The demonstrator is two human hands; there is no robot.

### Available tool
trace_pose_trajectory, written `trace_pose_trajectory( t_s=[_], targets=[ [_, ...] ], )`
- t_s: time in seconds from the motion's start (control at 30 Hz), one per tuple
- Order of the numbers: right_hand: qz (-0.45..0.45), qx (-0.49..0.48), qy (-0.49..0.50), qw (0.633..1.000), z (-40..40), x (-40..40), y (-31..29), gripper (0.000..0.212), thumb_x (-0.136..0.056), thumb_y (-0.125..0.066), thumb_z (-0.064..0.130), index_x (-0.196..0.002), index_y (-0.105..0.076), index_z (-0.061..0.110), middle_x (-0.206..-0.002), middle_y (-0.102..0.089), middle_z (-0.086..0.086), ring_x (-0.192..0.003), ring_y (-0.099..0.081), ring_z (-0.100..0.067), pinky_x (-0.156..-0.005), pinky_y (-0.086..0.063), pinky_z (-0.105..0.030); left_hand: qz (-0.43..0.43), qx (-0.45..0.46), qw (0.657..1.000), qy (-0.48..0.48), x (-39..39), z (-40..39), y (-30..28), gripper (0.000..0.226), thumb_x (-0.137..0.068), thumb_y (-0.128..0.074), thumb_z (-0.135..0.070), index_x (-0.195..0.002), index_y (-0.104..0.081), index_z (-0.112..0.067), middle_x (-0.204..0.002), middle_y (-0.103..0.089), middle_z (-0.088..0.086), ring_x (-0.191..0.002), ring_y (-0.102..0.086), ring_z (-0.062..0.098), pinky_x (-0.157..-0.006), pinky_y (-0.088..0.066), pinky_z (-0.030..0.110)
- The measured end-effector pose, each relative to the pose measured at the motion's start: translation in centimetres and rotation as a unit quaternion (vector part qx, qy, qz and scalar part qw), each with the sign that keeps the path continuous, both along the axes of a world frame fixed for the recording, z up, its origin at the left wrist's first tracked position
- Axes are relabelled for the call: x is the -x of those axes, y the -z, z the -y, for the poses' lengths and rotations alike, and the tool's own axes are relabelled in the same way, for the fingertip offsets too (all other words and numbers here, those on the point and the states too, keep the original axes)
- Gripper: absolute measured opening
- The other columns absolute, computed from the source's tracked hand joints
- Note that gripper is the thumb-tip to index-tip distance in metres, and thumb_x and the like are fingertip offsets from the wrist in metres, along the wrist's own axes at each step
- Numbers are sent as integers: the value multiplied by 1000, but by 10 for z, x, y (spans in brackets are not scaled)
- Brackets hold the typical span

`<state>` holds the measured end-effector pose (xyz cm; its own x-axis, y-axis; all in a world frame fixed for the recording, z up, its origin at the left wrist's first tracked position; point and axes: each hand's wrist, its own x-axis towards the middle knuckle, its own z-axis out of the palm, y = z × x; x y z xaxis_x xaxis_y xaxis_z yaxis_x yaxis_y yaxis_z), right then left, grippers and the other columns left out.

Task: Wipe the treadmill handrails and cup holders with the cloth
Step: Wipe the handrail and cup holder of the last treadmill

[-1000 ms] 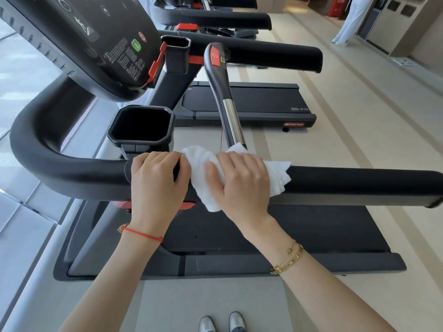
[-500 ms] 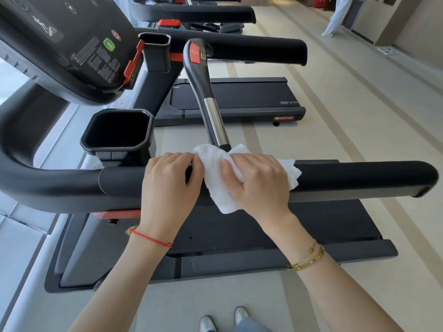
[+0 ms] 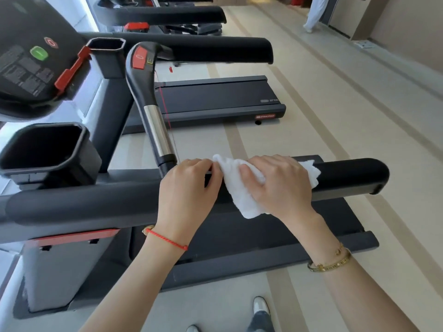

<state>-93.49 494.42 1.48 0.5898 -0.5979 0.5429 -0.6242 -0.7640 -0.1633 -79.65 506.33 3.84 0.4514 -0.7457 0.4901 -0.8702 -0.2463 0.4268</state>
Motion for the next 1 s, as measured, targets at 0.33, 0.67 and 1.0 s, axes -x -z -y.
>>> trace_pose_trajectory(
  t_s=[0.33, 0.67, 1.0],
  targets=[
    [-100, -122, -22, 987, 90, 78, -13, 62, -85, -17, 66, -55, -47, 21, -48, -50, 5, -49, -47, -10, -48, -27, -26, -3, -33, 999, -43, 67, 62, 5, 29, -95, -54, -31, -70, -67, -21, -60, -60, -8, -54, -53, 15, -47, -41, 26],
    [-77, -111, -25, 991, 126, 152, -9, 57, -91, -22, 59, -74, -61, 20, -71, -63, 5, -73, -57, -20, -70, -41, -33, 33, -33, 995, -91, 121, 98, 15, 36, -93, -53, -37, -61, -64, -24, -49, -50, -10, -48, -46, 17, -50, -19, 15],
    [74, -357, -7, 931, 159, 181, 6, 50, -89, -38, 63, -79, -64, 22, -65, -63, 7, -66, -59, -14, -61, -46, -33, 90, -43, 983, -156, 126, 105, 24, 44, -89, -46, -35, -49, -54, -18, -43, -42, -5, -43, -39, 21, -50, -15, 17]
  ],
)
